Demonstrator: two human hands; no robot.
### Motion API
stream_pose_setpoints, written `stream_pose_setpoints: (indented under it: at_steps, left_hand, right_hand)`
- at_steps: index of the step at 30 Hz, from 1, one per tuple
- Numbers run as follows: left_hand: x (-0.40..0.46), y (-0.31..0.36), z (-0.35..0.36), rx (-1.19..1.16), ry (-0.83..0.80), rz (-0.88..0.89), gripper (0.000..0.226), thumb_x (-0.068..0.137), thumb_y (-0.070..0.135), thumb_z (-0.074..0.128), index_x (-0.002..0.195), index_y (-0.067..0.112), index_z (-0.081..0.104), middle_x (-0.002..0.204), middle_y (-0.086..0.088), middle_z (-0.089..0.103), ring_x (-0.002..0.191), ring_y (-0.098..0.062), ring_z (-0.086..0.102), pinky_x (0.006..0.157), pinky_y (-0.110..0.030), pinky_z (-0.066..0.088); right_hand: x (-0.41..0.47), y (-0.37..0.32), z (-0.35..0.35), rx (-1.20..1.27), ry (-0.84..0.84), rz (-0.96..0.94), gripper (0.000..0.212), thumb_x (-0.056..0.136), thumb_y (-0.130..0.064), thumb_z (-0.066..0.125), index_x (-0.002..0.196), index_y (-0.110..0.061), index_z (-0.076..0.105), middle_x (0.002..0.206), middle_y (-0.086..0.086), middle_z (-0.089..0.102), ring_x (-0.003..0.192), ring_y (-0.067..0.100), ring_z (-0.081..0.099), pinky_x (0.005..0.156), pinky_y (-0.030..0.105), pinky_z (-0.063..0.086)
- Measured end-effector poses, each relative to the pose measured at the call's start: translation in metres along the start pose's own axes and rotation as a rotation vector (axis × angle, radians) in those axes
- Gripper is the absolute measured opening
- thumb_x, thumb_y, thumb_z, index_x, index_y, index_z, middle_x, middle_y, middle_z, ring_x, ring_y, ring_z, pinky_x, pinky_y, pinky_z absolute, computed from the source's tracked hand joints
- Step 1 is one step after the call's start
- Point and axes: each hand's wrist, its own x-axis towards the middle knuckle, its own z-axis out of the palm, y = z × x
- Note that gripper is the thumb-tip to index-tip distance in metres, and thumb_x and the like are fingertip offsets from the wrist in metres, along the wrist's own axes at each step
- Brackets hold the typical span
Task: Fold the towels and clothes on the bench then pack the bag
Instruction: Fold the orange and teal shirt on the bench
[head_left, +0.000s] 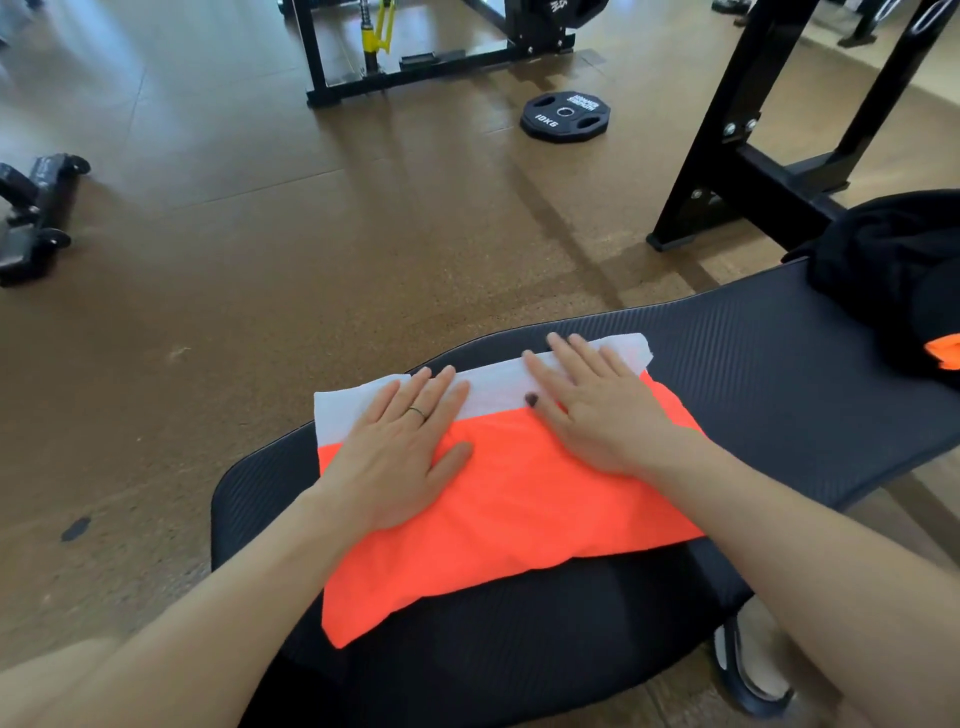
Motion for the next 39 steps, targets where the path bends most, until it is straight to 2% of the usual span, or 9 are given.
stream_pose_setpoints:
  at_steps: [3, 9, 15, 18, 21, 25, 31, 34, 39]
  left_hand:
    - [-0.005, 0.005, -0.003, 0.02, 0.032, -0.051, 0.081, 0.093, 0.066, 0.0, 0.163, 0.024, -0.004, 0.17, 0.003, -0.011, 0.156, -0.016, -0.013, 0.126, -0.042, -0.007]
    - [-0.03, 0.019, 0.002, 0.041, 0.082, -0.062, 0.082, 0.094, 0.069, 0.0, 0.162, 0.025, -0.007, 0.169, 0.003, -0.016, 0.155, -0.016, -0.019, 0.125, -0.046, -0.009]
    - [-0.064, -0.007, 0.004, 0.053, 0.132, -0.24, 0.083, 0.095, 0.073, 0.014, 0.163, 0.028, -0.002, 0.17, -0.005, -0.01, 0.156, -0.024, -0.01, 0.125, -0.048, -0.008]
    - [-0.09, 0.006, 0.001, -0.195, 0.155, -0.503, 0.093, 0.094, 0.069, 0.042, 0.162, 0.025, -0.003, 0.169, -0.01, -0.005, 0.155, -0.03, -0.003, 0.125, -0.046, 0.001]
    - [-0.109, 0.026, -0.003, -0.573, 0.175, -0.755, 0.105, 0.084, 0.059, 0.07, 0.16, 0.018, 0.01, 0.159, -0.016, 0.018, 0.148, -0.035, 0.016, 0.121, -0.048, 0.019]
    - [-0.121, 0.028, -0.006, -0.817, 0.161, -0.807, 0.108, 0.076, 0.039, 0.087, 0.154, 0.009, 0.019, 0.128, -0.008, 0.049, 0.126, -0.029, 0.048, 0.105, -0.043, 0.043]
    - [-0.11, 0.037, -0.027, -0.916, 0.069, -0.962, 0.088, 0.084, 0.038, 0.08, 0.142, 0.0, 0.026, 0.121, -0.008, 0.054, 0.105, -0.025, 0.055, 0.086, -0.037, 0.045]
    - [-0.108, 0.045, -0.028, -0.757, -0.026, -0.948, 0.082, 0.085, 0.045, 0.077, 0.134, -0.003, 0.032, 0.114, -0.009, 0.059, 0.099, -0.027, 0.059, 0.082, -0.038, 0.05]
    - [-0.104, 0.038, -0.026, -0.866, -0.015, -0.944, 0.033, 0.085, 0.032, 0.078, 0.099, 0.007, 0.062, 0.099, -0.009, 0.07, 0.089, -0.024, 0.067, 0.081, -0.039, 0.057]
  right_hand:
    - [-0.008, 0.014, -0.006, -0.04, 0.082, 0.13, 0.068, 0.099, -0.059, 0.001, 0.162, -0.033, 0.005, 0.17, 0.009, 0.0, 0.157, 0.023, -0.004, 0.126, 0.043, -0.003]
    - [-0.054, -0.014, -0.003, -0.015, 0.115, -0.145, 0.074, 0.092, -0.058, -0.006, 0.161, -0.036, 0.009, 0.17, 0.002, 0.005, 0.157, 0.021, 0.002, 0.126, 0.041, -0.001]
    - [-0.06, 0.014, 0.006, -0.006, 0.158, 0.1, 0.085, 0.085, -0.062, -0.011, 0.161, -0.033, 0.015, 0.17, 0.007, 0.011, 0.156, 0.024, 0.004, 0.126, 0.045, 0.002]
    - [-0.077, -0.008, -0.002, 0.015, 0.274, -0.036, 0.073, 0.097, -0.057, 0.001, 0.161, -0.029, 0.021, 0.167, 0.01, 0.021, 0.156, 0.027, 0.013, 0.126, 0.046, 0.006]
    - [-0.096, -0.023, 0.008, 0.024, 0.175, -0.094, 0.079, 0.09, -0.06, -0.007, 0.162, -0.033, 0.012, 0.17, 0.005, 0.01, 0.157, 0.025, 0.005, 0.126, 0.045, 0.002]
    - [-0.102, -0.017, 0.028, -0.045, 0.085, -0.009, 0.089, 0.08, -0.062, -0.018, 0.162, -0.033, 0.001, 0.171, 0.004, 0.0, 0.157, 0.023, -0.003, 0.126, 0.045, -0.003]
    - [-0.115, -0.028, 0.025, -0.032, 0.264, -0.035, 0.077, 0.094, -0.059, -0.002, 0.162, -0.029, 0.016, 0.169, 0.01, 0.013, 0.156, 0.028, 0.007, 0.127, 0.047, 0.002]
    - [-0.116, -0.018, 0.032, -0.008, 0.16, 0.007, 0.088, 0.083, -0.063, -0.015, 0.162, -0.032, 0.007, 0.171, 0.006, 0.003, 0.157, 0.026, 0.0, 0.126, 0.045, -0.002]
    - [-0.117, -0.009, 0.031, 0.013, 0.146, 0.003, 0.09, 0.08, -0.064, -0.018, 0.162, -0.033, 0.003, 0.171, 0.004, 0.002, 0.157, 0.025, -0.002, 0.126, 0.045, -0.003]
